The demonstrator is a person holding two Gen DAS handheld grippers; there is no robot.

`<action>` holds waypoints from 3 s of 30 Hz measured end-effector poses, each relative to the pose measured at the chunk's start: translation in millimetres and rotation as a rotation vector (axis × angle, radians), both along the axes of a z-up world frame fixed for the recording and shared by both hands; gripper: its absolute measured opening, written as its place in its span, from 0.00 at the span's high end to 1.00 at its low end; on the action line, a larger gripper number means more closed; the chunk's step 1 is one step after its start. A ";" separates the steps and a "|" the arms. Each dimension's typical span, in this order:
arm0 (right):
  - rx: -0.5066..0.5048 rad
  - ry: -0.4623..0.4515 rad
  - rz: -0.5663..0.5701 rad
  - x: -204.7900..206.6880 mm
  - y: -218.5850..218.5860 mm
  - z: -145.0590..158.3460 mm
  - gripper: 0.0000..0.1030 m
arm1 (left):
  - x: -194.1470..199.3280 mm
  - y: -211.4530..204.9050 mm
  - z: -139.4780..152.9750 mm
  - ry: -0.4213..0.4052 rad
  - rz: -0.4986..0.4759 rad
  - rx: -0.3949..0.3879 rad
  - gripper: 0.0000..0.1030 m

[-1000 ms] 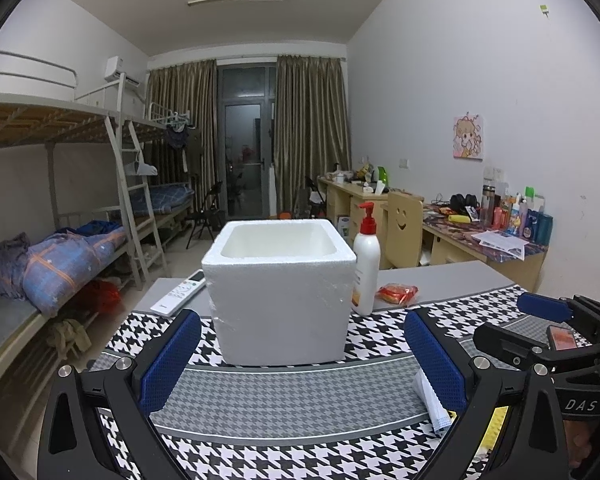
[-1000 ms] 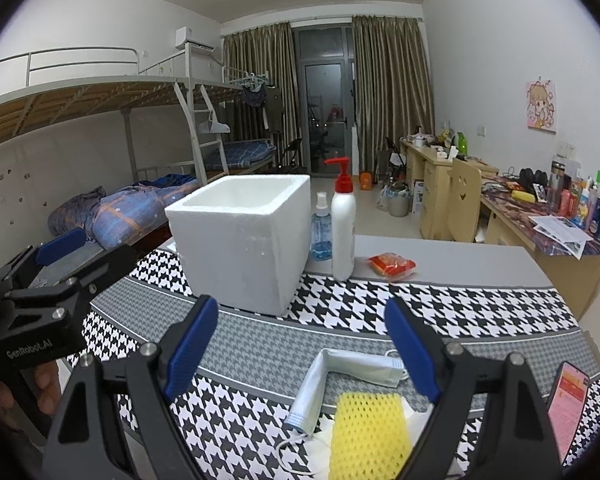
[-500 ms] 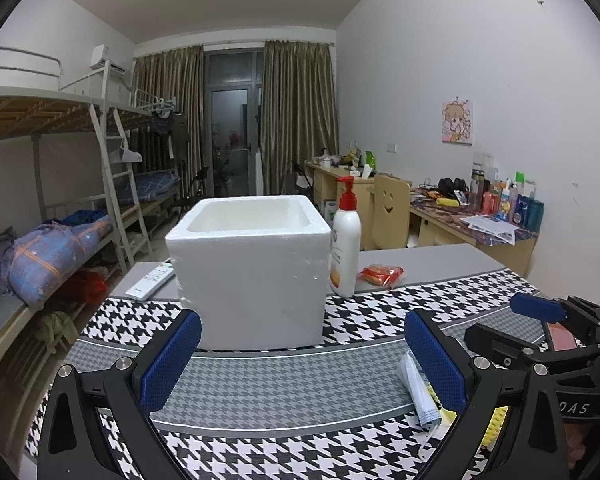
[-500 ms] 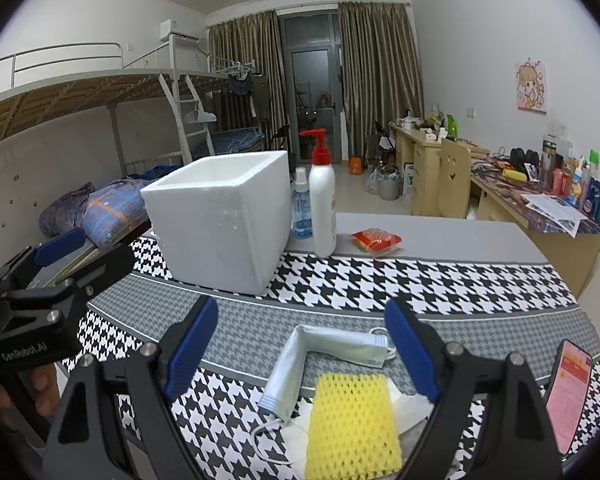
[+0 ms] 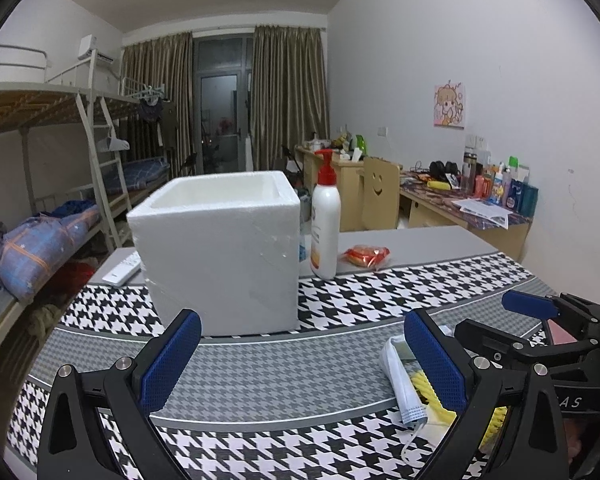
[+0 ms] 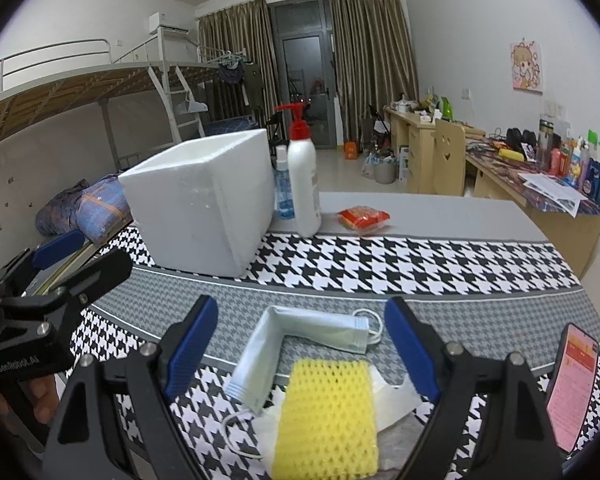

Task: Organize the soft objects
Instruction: 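Lower both tools toward the blue face mask and yellow mesh sponge, then close the left tool on the blue face mask and lift it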

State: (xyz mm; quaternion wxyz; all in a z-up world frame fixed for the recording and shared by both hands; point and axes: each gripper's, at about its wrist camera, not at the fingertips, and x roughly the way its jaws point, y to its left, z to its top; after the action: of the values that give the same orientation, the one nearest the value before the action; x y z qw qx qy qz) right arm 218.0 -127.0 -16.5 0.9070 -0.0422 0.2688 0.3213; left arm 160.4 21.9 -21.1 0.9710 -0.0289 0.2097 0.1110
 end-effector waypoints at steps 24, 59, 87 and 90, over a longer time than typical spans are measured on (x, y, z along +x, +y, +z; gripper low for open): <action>-0.055 0.060 0.157 34.9 -8.8 -18.0 0.14 | 21.4 -8.4 -24.2 0.077 0.113 -0.048 0.01; -0.124 0.088 0.381 33.4 -22.3 -30.1 0.15 | 54.7 -37.9 -47.2 0.200 0.131 -0.077 0.07; -0.195 0.151 0.457 26.8 -22.3 -49.0 0.35 | 75.3 -41.7 -81.9 0.396 0.099 -0.118 0.85; -0.215 0.161 0.470 26.1 -19.9 -51.9 0.47 | 73.9 -42.4 -80.9 0.386 0.097 -0.111 0.89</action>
State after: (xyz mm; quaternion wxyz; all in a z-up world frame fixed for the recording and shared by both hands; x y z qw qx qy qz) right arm 244.1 -146.9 -68.4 0.7737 -0.1737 0.3554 0.4949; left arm 234.3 -20.5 -101.9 0.9032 -0.0705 0.3960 0.1495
